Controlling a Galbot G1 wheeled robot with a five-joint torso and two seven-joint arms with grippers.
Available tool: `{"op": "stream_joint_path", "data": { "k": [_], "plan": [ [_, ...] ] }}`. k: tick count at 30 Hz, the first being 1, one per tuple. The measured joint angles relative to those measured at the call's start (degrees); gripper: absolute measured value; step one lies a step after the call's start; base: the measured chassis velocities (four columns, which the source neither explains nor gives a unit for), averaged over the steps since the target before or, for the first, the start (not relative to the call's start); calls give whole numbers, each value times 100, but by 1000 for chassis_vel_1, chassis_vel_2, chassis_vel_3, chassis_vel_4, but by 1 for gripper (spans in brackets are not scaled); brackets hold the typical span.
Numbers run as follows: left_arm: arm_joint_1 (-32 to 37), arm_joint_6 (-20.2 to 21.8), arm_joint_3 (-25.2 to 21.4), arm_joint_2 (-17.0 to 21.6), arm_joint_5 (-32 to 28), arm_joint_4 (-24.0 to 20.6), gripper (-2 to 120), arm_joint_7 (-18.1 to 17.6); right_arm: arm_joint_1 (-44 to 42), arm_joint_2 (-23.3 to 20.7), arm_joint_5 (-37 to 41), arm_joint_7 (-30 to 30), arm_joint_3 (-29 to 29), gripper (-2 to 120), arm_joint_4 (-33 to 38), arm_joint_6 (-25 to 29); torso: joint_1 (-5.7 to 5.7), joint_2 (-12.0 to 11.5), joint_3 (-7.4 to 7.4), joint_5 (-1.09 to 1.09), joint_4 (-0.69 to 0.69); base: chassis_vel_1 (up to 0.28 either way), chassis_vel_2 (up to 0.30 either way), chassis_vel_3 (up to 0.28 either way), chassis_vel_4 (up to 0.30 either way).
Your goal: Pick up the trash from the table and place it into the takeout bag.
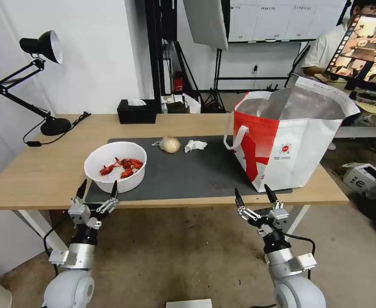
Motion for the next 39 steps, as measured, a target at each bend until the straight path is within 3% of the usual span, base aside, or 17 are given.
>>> {"op": "stream_joint_path", "data": {
  "k": [23, 39],
  "plan": [
    [127, -89, -112, -112, 2, 3, 100, 13, 215, -120, 23, 37, -172, 100, -117, -170, 0, -1, 0, 0, 0, 0, 0, 0, 0],
    [335, -178, 1, -329, 120, -119, 100, 127, 1221, -604, 328, 260, -1019, 100, -513, -678, 0, -1, 1, 0, 0, 0, 0, 0, 0]
  ]
}}
